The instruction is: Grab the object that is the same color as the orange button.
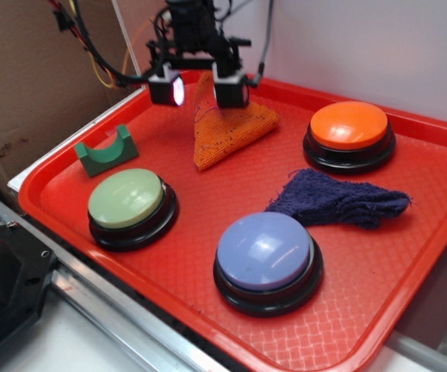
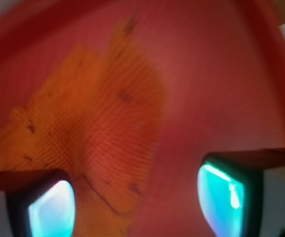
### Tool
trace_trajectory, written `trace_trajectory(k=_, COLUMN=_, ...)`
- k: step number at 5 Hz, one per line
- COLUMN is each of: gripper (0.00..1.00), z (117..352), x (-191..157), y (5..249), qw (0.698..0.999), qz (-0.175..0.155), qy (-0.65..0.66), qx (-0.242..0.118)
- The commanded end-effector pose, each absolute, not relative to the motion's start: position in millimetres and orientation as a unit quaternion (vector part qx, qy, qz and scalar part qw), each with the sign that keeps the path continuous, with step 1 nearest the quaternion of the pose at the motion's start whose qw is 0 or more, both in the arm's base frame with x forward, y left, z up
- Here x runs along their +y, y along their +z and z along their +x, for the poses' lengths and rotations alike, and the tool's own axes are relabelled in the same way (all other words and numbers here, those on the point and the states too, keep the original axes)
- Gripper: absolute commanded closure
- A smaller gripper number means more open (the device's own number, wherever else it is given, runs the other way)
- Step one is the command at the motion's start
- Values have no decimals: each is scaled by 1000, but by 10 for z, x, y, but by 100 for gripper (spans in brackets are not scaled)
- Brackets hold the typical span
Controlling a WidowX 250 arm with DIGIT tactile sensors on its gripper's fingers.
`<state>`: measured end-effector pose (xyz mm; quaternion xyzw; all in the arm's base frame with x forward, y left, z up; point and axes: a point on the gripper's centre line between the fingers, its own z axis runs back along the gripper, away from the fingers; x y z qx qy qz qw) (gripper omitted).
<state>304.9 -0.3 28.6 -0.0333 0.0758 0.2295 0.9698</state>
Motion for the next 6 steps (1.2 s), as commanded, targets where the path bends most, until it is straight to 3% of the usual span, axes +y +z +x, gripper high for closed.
trace_trajectory(k=1, gripper=100, z=3063, x=-113, y=229, qw=976, qz=-38, qy=206, qx=65)
trace_trajectory(k=4, gripper=100, z=2979, x=11, y=485, qw=975, qz=11, qy=221, qx=37)
trace_trajectory(k=5, gripper=100, z=2970, x=193, y=993, qw=990, qz=43, qy=128, qx=43)
trace_trajectory(k=6, gripper=100, z=2798, x=106, y=1504, qw=993, qz=68, qy=88, qx=27)
